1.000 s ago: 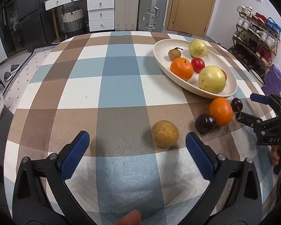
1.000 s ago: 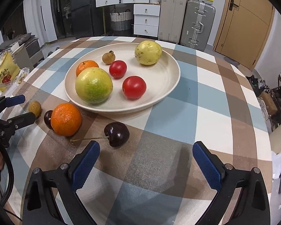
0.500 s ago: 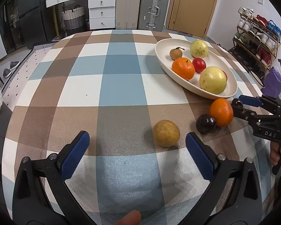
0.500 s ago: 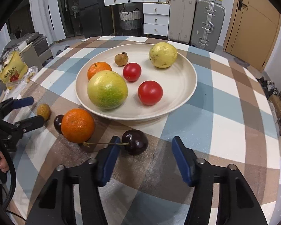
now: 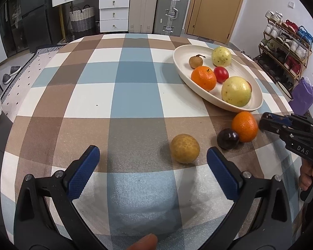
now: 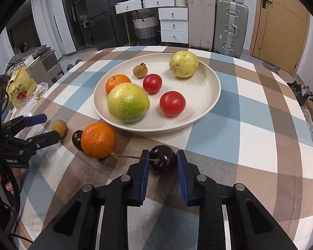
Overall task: Organize fruits
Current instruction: 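Grasp the brown round fruit with the left tool while the right tool grasps a dark cherry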
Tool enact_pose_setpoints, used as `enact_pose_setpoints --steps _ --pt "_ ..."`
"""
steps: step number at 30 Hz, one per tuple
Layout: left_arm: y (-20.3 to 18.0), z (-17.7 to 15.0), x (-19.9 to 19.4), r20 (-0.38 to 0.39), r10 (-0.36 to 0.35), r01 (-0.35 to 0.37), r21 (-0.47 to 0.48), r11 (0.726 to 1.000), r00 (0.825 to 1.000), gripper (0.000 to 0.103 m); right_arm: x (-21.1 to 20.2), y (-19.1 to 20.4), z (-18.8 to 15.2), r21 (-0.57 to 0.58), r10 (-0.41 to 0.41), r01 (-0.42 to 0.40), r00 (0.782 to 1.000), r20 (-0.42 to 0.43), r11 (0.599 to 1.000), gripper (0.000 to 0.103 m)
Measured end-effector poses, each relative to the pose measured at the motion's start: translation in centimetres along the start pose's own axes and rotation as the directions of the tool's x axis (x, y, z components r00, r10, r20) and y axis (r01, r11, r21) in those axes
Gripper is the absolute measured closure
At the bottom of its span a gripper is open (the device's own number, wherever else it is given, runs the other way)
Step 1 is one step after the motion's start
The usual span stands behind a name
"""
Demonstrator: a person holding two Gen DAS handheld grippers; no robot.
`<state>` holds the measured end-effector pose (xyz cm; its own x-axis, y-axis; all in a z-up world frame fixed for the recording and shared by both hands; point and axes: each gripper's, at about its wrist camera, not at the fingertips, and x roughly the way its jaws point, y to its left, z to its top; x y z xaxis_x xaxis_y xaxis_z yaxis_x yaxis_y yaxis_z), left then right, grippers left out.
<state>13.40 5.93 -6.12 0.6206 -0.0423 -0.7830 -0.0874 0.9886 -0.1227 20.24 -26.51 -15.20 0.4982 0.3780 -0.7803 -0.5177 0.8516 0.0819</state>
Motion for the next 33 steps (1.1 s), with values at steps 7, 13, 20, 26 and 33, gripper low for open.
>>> enact_pose_setpoints --steps 7,13,20,26,33 --pt "-0.7 -0.1 0.0 -0.009 -0.024 0.024 0.042 0.999 1.000 0.025 -1.1 -0.6 -0.8 0.019 0.002 -0.003 1.000 0.010 1.000 0.077" --pt "-2.9 -0.4 -0.3 -0.013 -0.069 0.070 0.141 0.988 0.998 0.077 -1.6 -1.0 -1.2 0.035 0.006 -0.006 1.000 0.018 0.999 0.077" --pt "-4.6 -0.6 -1.0 -0.004 -0.104 0.103 0.173 0.980 0.995 0.077 -2.6 -1.6 -1.6 0.058 0.014 -0.016 0.999 0.049 0.998 0.077" --pt "-5.2 0.1 -2.1 0.023 -0.117 0.112 0.158 0.981 0.993 0.077 -4.1 -1.9 -1.7 0.069 0.026 -0.032 0.996 0.081 0.997 0.077" --pt "-5.7 1.4 -4.3 0.074 -0.133 0.121 0.152 0.981 0.988 0.077 -7.2 -2.4 -1.6 0.072 0.043 -0.054 0.988 0.152 0.996 0.077"
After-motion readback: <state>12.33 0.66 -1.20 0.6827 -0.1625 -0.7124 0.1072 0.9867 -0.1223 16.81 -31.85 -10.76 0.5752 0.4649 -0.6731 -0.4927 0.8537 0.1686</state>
